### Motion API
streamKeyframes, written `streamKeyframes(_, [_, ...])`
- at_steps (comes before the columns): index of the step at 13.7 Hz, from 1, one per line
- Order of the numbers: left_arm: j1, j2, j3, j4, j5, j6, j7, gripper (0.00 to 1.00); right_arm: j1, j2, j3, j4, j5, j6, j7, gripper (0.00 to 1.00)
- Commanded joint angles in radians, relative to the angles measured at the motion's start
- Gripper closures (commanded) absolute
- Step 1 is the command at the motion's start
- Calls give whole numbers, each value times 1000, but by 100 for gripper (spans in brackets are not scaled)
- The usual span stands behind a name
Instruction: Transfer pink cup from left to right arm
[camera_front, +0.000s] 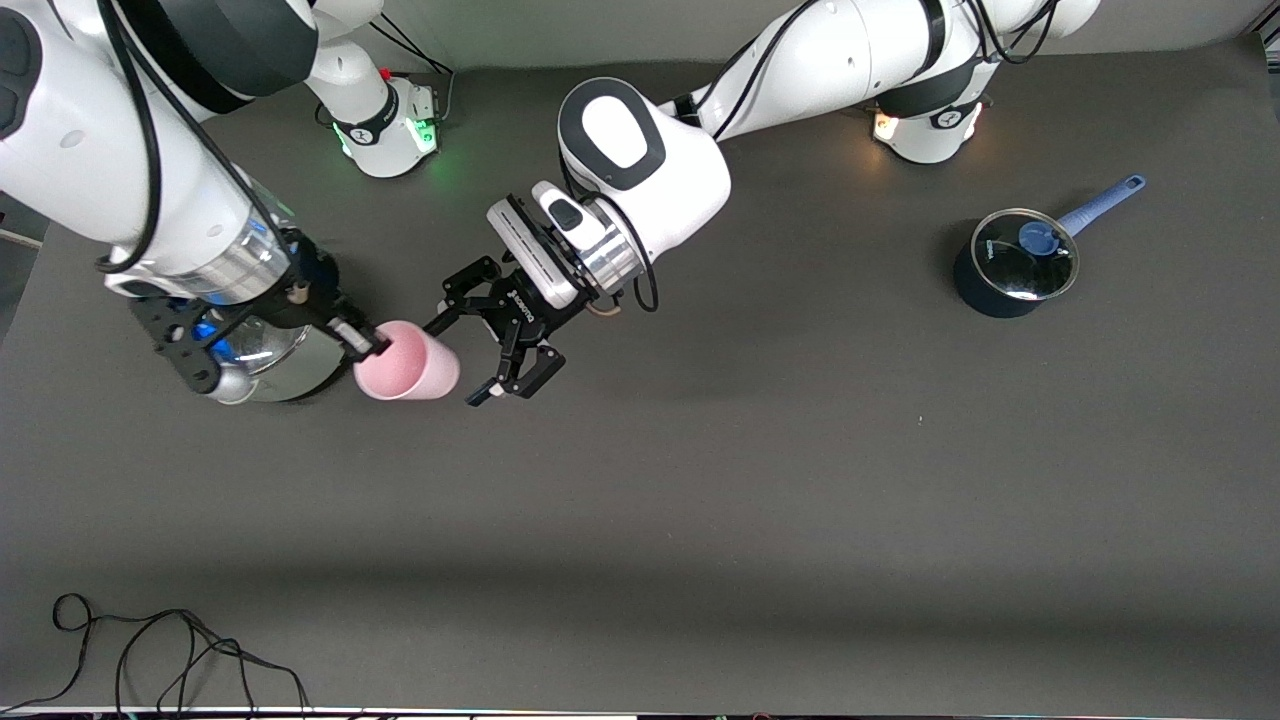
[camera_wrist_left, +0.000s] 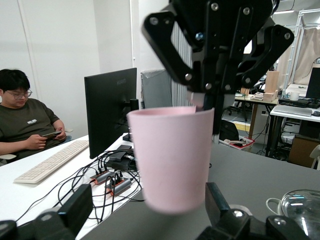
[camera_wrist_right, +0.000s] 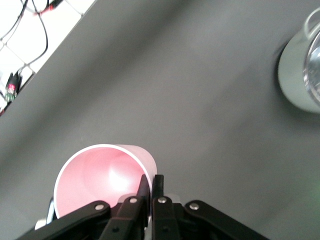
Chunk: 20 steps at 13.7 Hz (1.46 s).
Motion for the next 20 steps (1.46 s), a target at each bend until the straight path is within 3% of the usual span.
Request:
streamKeyframes(1, [10, -16, 13, -2, 16, 14, -24, 0, -39, 11, -11, 16, -97, 22, -2, 100])
streamKeyframes(3, [90, -46, 15, -84, 19, 2, -15, 0, -122, 19, -11, 9, -102, 22, -138, 100])
streamKeyframes(4, [169, -75, 7, -174, 25, -30, -12, 0, -166, 25, -13, 9, -99, 25, -233, 100])
streamKeyframes(6, [353, -166, 4, -364, 59, -218, -13, 0, -255, 54, -13, 2, -95, 77, -383, 100])
streamKeyframes(9, [576, -343, 35, -611, 170, -540, -15, 0, -397, 50, -13, -167, -41, 238, -708, 100])
streamKeyframes(12, [752, -509, 94, -782, 319, -871, -20, 0, -464, 69, -13, -240, 11, 330, -982, 100])
streamKeyframes(14, [840, -615, 153, -815, 501, -1126, -68, 0, -468, 77, -13, -352, 25, 475, -1031, 100])
streamKeyframes(16, [885, -686, 214, -761, 756, -1426, -244, 0, -455, 95, -10, -470, 28, 638, -1064, 100])
streamKeyframes(18, [949, -776, 216, -736, 899, -1675, -393, 0, -455, 115, -4, -555, 28, 744, -1126, 100])
streamKeyframes(20, [989, -865, 219, -736, 1031, -1826, -515, 0, -454, 138, -2, -581, 28, 765, -1146, 100])
